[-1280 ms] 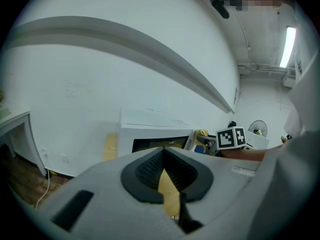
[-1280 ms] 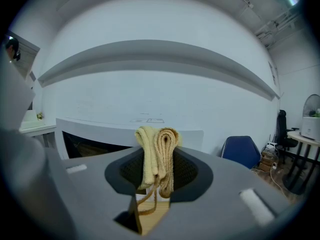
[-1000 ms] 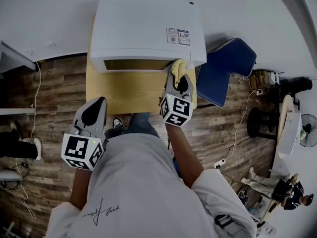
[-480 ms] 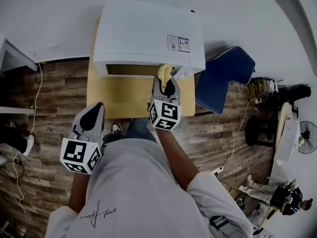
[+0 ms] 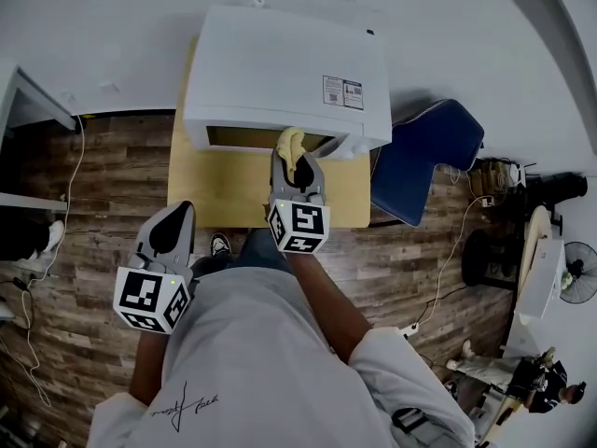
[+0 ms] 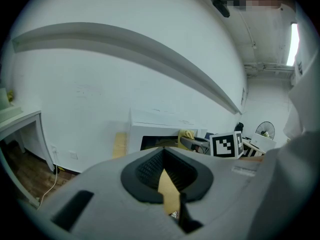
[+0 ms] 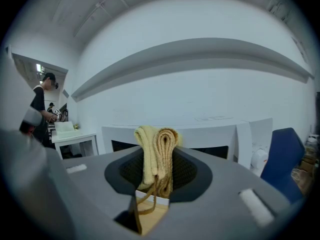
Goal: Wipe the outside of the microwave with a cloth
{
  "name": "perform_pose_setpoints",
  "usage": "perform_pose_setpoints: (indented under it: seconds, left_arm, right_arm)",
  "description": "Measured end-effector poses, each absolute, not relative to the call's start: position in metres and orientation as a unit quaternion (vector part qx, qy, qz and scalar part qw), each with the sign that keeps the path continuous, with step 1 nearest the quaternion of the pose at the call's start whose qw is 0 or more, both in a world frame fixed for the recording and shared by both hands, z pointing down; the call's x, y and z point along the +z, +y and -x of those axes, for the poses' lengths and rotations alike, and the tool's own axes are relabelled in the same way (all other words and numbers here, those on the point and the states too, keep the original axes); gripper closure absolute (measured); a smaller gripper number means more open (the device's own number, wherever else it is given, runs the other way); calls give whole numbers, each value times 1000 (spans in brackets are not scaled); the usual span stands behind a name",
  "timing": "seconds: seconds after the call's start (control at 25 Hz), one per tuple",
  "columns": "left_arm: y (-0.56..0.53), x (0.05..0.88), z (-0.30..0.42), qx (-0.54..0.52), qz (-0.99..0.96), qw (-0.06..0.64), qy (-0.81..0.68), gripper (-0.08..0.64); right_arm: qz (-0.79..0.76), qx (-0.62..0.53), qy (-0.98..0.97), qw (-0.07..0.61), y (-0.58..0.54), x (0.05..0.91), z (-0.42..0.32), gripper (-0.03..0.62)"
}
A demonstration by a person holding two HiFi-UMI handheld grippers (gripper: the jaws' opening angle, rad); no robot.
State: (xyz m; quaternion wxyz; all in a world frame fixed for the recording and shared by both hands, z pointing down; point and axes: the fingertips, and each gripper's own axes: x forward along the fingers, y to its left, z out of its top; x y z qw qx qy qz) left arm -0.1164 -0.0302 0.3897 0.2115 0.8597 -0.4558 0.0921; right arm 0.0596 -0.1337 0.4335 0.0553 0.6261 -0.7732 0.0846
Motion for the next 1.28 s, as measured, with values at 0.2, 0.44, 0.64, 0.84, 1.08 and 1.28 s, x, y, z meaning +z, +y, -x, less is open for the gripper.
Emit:
perform_pose_setpoints:
  seconds: [0.2,0.44,0.64,0.84,1.08,1.28]
  left_arm:
    - [-28,391,125,92,-853,214,-466,568]
    - [-26,392,138,89,-844,216,-483,568]
    - [-26,391,149,86,-838,217,-494,568]
    - [-26,391,158,86,-834,218,-500,568]
    - [-26,389,168,85,-829,216,-509,568]
    - [-23,393,175,87,-823,220,-516,568]
  right_arm:
    - [-590,83,-801,51,-136,433,-30,471]
    - [-556,85,-825,52,-138,435,2,471]
    - [-534,89,-839,53,-140,438,24,471]
    - [-509,91,-854,54,-142,439,47,471]
    - [-493,95,-863,53,-145,442,67,471]
    - [-476,99,-872,55,-147,447,83,471]
